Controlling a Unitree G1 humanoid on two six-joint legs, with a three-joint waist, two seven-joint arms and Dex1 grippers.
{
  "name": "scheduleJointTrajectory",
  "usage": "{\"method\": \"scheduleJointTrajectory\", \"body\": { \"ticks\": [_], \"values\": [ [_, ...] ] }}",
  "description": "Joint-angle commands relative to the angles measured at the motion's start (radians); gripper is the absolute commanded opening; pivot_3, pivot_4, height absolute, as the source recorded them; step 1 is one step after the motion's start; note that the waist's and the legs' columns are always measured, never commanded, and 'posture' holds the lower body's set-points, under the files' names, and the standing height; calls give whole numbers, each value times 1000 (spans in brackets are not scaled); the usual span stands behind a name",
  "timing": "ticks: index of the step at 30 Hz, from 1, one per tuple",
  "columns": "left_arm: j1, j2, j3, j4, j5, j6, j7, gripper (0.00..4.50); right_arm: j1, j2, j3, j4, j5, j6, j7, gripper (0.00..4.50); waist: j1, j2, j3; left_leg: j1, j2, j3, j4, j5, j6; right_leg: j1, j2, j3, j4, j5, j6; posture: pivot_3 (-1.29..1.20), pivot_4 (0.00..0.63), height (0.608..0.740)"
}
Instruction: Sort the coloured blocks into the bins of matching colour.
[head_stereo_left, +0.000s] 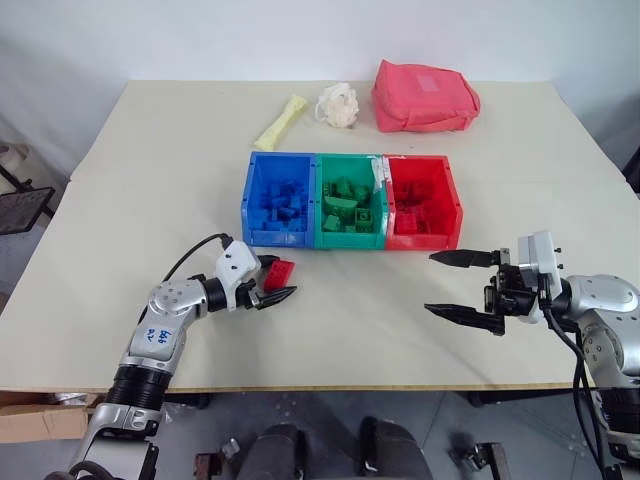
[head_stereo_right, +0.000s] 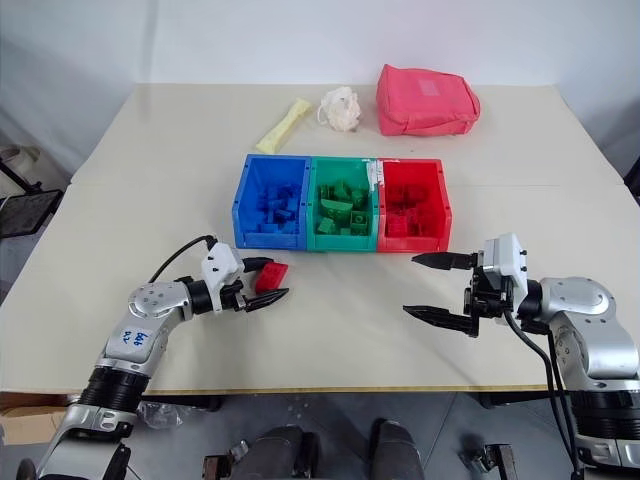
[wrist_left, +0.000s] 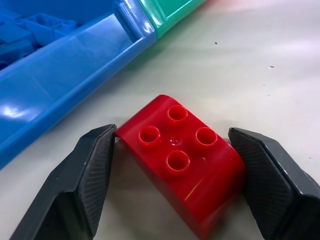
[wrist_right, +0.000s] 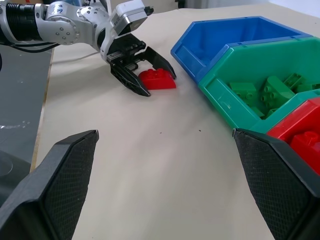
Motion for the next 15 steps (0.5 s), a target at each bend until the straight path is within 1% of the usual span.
{"method": "scheduleJointTrajectory", "body": {
  "ticks": [1, 5, 10, 13, 15],
  "values": [
    [-15, -24, -19, -104, -27, 28, -7, 3337, 8, -13, -52, -16, 17, -22, -4, 4500, 1, 0, 0, 0, 0, 0, 0, 0, 0, 0, 0, 0, 0, 0, 0, 0, 150, 740],
    [-55, -87, -51, -157, -39, 56, 4, 3337, 18, -4, -77, -26, 23, -19, -26, 4500, 6, 0, 0, -1, 0, 0, 1, 0, 0, 0, -1, 0, 0, 0, 0, 0, 150, 740],
    [-100, -154, -83, -175, -46, 76, 4, 3337, 25, 4, -113, -47, 39, -9, -71, 4500, 2, 0, 0, -1, 0, 0, 0, 0, 0, 0, 0, 0, 0, 0, 0, 0, 150, 740],
    [-206, -269, -122, -72, -14, 6, 44, 3337, 56, 0, -160, -76, 51, -7, -111, 4500, 12, 0, 0, -1, 0, 0, 1, 0, 1, 0, 0, -1, 0, 0, 0, 0, 150, 740],
    [-264, -319, -129, 3, 3, -34, 64, 3337, 76, 0, -175, -97, 55, -4, -130, 4500, 26, -1, 0, -1, -2, 0, 1, 1, 2, 1, -1, 0, -1, 1, 1, 0, 150, 740]
  ]
}}
